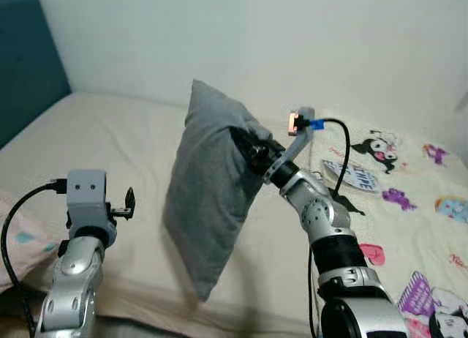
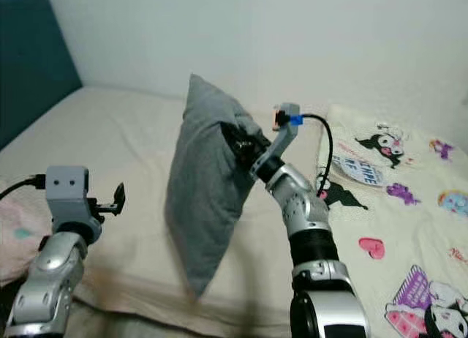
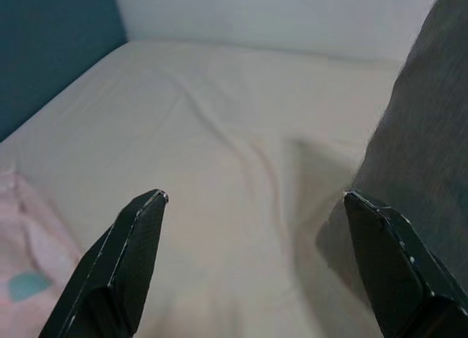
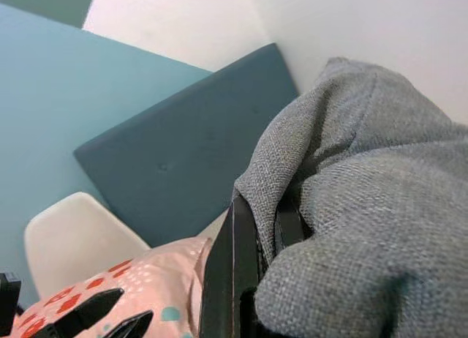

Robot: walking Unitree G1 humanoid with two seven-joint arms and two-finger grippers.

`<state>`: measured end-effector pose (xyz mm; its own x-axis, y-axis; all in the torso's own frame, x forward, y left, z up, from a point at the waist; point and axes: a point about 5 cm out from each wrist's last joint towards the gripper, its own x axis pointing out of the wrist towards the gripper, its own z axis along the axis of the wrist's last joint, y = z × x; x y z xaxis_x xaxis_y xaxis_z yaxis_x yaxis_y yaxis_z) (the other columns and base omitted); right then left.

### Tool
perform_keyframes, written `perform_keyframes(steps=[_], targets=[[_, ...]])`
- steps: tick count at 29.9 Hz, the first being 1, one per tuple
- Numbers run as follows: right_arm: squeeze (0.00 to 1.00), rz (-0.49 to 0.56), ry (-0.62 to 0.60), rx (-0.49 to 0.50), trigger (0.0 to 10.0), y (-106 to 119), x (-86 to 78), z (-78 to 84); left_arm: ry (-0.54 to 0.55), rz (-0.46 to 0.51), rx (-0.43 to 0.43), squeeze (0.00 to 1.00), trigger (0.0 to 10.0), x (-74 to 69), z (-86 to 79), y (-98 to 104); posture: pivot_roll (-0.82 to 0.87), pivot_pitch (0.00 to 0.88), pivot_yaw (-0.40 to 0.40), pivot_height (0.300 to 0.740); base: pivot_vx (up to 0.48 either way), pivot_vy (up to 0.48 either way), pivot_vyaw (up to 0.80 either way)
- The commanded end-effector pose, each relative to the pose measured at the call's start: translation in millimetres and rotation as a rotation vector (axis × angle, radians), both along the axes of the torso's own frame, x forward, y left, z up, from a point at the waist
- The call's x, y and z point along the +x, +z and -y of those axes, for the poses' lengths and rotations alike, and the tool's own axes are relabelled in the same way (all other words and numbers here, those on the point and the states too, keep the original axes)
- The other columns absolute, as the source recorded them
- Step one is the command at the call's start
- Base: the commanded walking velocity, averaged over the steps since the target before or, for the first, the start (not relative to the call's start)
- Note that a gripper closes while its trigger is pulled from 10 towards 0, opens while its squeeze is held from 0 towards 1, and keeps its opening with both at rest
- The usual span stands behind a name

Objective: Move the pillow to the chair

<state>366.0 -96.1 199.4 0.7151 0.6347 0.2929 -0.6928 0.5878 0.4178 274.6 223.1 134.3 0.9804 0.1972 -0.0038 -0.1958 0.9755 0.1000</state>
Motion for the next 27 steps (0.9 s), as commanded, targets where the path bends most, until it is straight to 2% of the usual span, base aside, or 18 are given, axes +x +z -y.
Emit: perform_keyframes(steps=[1,8,10,11,12,13,15,19,27], targets=[[0.0,0.044,0.019,0.016,0.0,10.5,-3.2,-4.0,-0.025,-0.013,-0.01,0.0,10.0,-3.4,7.7,-5.8,0.06,0.0,-0.079,0.705,0.0,0.0,0.0],[0.0,0.043,0.027,-0.013,0.0,7.3,-6.7,-5.1,-0.028,-0.029,-0.019,0.0,10.0,-5.9,12.2,-12.6,0.06,0.0,-0.078,0.73,0.0,0.0,0.0],[0.0,0.059,0.027,-0.074,0.0,5.1,-7.6,-5.2,-0.027,-0.034,-0.02,0.0,10.0,-6.1,12.5,-14.4,0.06,0.0,-0.078,0.74,0.0,0.0,0.0],[0.0,0.059,0.027,-0.074,0.0,5.1,-7.6,-5.2,-0.027,-0.034,-0.02,0.0,10.0,-6.1,12.5,-14.4,0.06,0.0,-0.078,0.74,0.0,0.0,0.0],[0.0,0.071,0.026,-0.121,0.0,3.1,-8.3,-5.3,-0.026,-0.039,-0.017,0.0,10.0,-6.3,12.3,-15.8,0.06,0.0,-0.079,0.74,0.0,0.0,0.0],[0.0,0.069,0.016,-0.153,9.9,0.1,-8.2,-4.8,-0.025,-0.043,-0.015,0.0,10.0,-6.6,12.5,-17.3,0.06,0.0,-0.079,0.74,0.0,0.0,0.0],[0.0,0.073,0.009,-0.179,10.0,-1.7,-8.7,-4.2,-0.024,-0.047,-0.014,0.0,10.0,-6.9,13.0,-18.6,0.06,0.0,-0.079,0.74,0.0,0.0,0.0],[0.0,0.083,0.022,-0.216,10.0,-4.4,-12.4,-4.8,-0.027,-0.05,-0.013,0.0,10.0,-8.0,15.7,-20.2,0.06,0.0,-0.079,0.74,0.0,0.0,0.68],[0.0,0.122,0.093,-0.193,10.0,0.4,-21.8,-15.4,-0.027,-0.049,0.0,0.0,10.0,-7.3,17.1,-19.8,0.06,0.0,-0.083,0.74,0.0,0.0,0.79]])
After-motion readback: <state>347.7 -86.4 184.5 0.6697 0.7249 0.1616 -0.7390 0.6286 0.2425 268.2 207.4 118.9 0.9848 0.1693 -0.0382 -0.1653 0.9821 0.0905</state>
